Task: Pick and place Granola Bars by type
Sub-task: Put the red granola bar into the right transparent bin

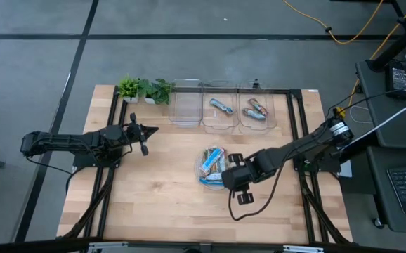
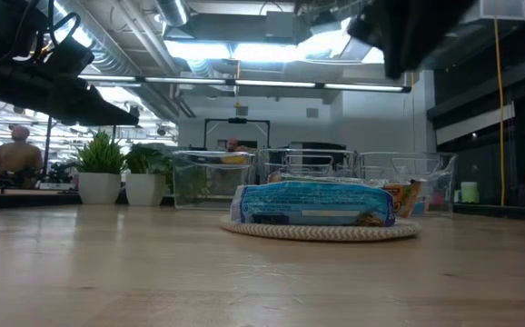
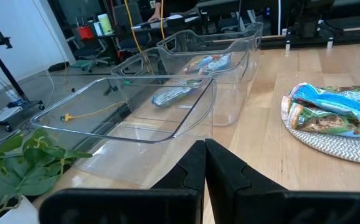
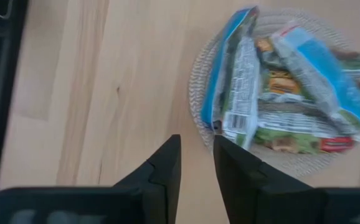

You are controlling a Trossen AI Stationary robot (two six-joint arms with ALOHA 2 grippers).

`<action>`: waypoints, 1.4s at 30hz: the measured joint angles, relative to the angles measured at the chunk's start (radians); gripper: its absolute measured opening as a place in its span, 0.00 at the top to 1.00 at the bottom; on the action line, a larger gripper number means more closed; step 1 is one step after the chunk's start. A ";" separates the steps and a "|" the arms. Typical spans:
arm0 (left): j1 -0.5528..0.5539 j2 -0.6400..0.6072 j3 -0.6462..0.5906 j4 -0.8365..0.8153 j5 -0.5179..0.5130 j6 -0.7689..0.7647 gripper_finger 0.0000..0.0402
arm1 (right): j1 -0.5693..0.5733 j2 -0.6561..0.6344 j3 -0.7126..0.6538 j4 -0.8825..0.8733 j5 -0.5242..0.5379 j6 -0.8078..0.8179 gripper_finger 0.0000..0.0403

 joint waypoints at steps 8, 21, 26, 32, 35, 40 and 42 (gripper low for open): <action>0.000 0.000 0.000 0.000 0.000 0.000 0.99 | 0.003 0.000 -0.114 0.050 0.030 0.038 0.71; 0.000 0.000 0.000 0.000 0.000 0.000 0.99 | 0.003 0.009 -0.116 0.056 0.144 0.082 0.32; 0.000 0.000 0.000 0.000 0.000 0.000 0.99 | 0.003 0.020 -0.116 0.059 0.144 0.082 0.30; 0.000 0.000 0.000 0.000 0.000 0.000 0.99 | 0.003 0.049 -0.116 0.050 0.167 0.077 0.32; 0.000 0.000 0.000 0.000 0.000 0.000 0.99 | 0.002 0.065 -0.116 0.049 0.169 0.073 0.32; 0.000 0.000 0.000 0.000 0.000 0.000 0.99 | -0.012 0.069 -0.116 0.061 0.175 0.052 0.32; 0.000 0.000 0.000 0.000 0.000 0.000 0.99 | -0.018 0.069 -0.116 0.083 0.177 0.045 0.32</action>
